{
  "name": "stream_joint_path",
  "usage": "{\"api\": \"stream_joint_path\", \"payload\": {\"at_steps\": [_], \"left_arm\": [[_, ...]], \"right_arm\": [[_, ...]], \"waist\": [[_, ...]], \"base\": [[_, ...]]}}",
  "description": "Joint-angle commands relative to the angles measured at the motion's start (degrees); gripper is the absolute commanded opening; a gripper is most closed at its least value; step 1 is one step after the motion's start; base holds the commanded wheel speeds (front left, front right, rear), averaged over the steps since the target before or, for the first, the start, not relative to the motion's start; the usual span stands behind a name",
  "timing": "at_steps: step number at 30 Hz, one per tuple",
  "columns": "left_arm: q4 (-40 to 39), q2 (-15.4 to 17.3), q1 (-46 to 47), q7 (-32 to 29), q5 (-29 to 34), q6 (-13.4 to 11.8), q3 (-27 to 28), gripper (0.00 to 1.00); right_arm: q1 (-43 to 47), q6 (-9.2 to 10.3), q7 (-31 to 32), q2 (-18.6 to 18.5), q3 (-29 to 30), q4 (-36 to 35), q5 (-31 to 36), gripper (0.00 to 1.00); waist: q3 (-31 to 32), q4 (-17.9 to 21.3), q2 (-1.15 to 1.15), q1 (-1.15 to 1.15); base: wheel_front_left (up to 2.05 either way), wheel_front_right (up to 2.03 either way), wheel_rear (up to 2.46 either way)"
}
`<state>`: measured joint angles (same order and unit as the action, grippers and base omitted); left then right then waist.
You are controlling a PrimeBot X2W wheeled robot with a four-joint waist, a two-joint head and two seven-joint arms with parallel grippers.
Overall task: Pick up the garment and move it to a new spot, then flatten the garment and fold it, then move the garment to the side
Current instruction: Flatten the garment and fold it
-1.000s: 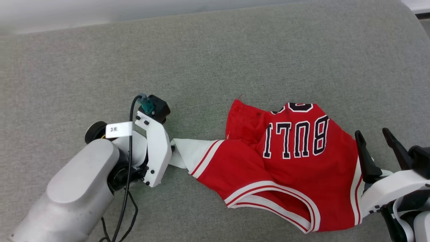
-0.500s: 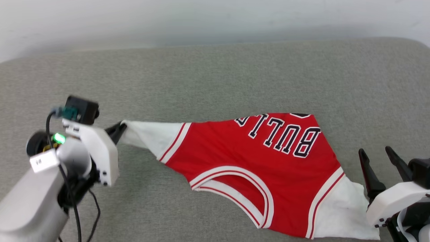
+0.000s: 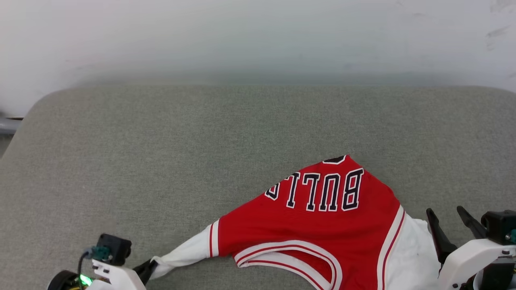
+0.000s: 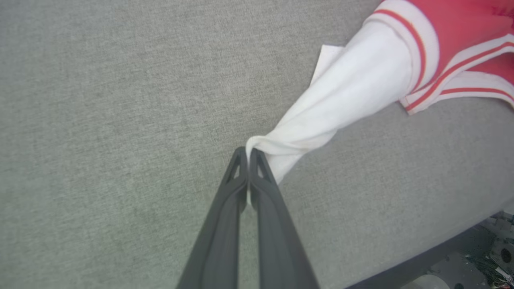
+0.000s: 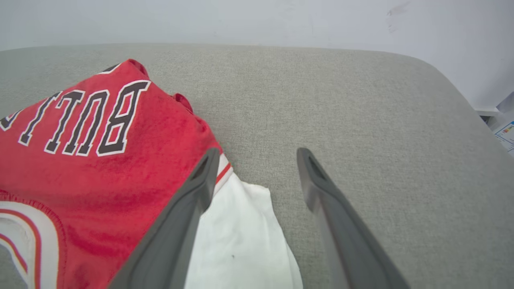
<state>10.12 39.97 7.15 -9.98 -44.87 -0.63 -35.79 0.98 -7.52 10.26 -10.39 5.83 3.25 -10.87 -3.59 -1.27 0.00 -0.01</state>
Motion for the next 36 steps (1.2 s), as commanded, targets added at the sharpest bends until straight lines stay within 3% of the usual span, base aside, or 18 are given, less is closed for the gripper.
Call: {"api": "stream_joint_path", "payload": {"at_steps": [1, 2, 3, 4, 9, 15, 21, 27, 36], "left_arm": [[0.85, -0.58, -0.27, 0.92, 0.39, 0.15, -0.24, 0.0], [1.66, -0.87, -0.26, 1.65, 1.5, 0.98, -1.23, 0.0], [2.38, -1.07, -0.05, 2.42, 2.0, 1.43, -1.66, 0.58], [3.09, -1.39, 0.31, 3.16, 2.52, 1.63, -1.85, 1.0], [4.6, -3.61, 2.9, 10.4, 5.88, 0.08, -1.01, 1.0], [2.4, -7.36, 4.11, 22.65, 8.53, -3.76, 2.47, 1.0], [-6.02, -12.76, 2.03, 25.23, 13.85, -7.75, 9.83, 1.0], [-12.37, -18.46, -2.3, 25.24, 20.57, -3.85, 15.37, 1.0], [-11.08, -24.79, -1.06, 25.18, 25.32, 3.5, 18.16, 1.0]], "right_arm": [[0.46, 0.06, 0.12, -0.32, -0.14, 0.02, -0.02, 1.0], [0.46, 0.06, 0.32, -0.39, -0.21, 0.12, -0.08, 1.0], [0.54, 0.06, 0.47, -0.46, -0.25, 0.19, -0.09, 1.0], [0.64, 0.06, 0.65, -0.48, -0.33, 0.23, -0.15, 1.0], [1.21, 0.06, 1.18, -0.53, -0.92, 0.32, -0.48, 1.0], [1.29, 0.06, 1.77, -1.29, -2.09, -0.35, -1.35, 1.0], [0.36, 0.06, 4.16, -2.74, -3.77, -3.11, -2.65, 1.0], [-4.01, 0.06, 14.04, -8.31, -10.78, -6.57, -5.68, 1.0], [-19.82, 0.06, 45.29, -16.41, -23.14, -5.29, -13.75, 1.0]], "waist": [[0.34, -0.02, 0.0, 0.01], [0.52, 0.0, 0.0, 0.01], [0.69, -0.03, 0.0, 0.01], [0.86, -0.08, 0.0, 0.01], [1.64, -0.49, 0.0, 0.01], [2.09, -1.61, 0.0, 0.01], [1.89, -3.8, 0.0, 0.01], [0.85, -5.86, 0.0, 0.01], [-2.32, -11.26, 0.0, 0.01]], "base": [[0.0, 0.0, 0.0], [0.0, 0.0, 0.0], [0.0, 0.0, 0.0], [0.0, 0.0, 0.0], [0.0, 0.0, 0.0], [0.0, 0.0, 0.0], [0.0, 0.0, 0.0], [0.0, 0.0, 0.0], [0.0, 0.0, 0.0]]}}
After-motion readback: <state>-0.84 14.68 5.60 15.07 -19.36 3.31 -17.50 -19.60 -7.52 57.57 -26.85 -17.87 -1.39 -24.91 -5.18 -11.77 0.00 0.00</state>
